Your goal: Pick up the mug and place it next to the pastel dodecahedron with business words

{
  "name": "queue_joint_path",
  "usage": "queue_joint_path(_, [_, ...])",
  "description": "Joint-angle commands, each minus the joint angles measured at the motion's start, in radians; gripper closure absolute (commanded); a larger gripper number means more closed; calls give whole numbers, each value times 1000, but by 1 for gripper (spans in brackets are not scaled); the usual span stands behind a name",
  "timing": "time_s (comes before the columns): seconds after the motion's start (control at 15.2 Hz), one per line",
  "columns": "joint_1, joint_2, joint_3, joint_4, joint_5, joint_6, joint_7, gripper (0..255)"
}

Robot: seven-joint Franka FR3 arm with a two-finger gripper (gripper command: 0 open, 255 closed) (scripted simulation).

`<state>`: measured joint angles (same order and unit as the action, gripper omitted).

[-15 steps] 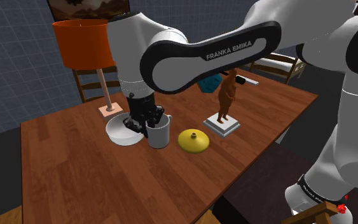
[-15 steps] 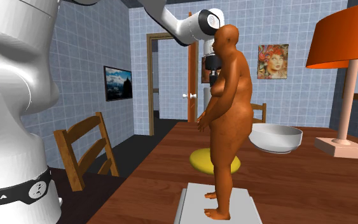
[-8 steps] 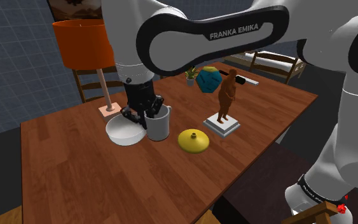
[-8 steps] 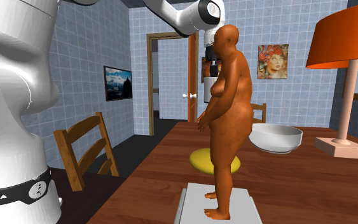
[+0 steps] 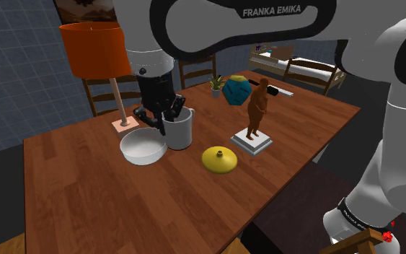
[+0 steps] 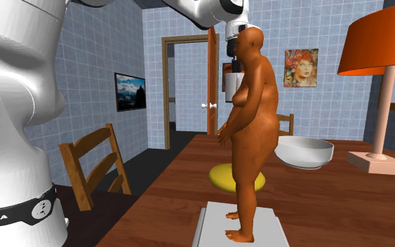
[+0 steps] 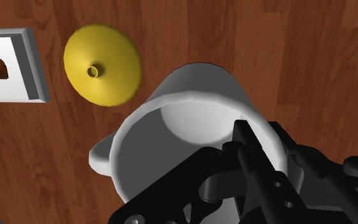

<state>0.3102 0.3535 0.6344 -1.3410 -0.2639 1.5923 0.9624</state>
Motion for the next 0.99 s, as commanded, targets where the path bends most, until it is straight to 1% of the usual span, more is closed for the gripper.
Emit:
queue_joint_path(0.0, [6,5,0,30,-3,-25,-1,255])
queue_joint_path(0.2, [-69,-53,-12,-44,31,6,-73,255])
queue_joint_path(0.46, [-154,-115,-37,-117,67,38,-173,255])
queue_joint_path(0.92, [-274,-176,-95,-185,106,71,-343,255])
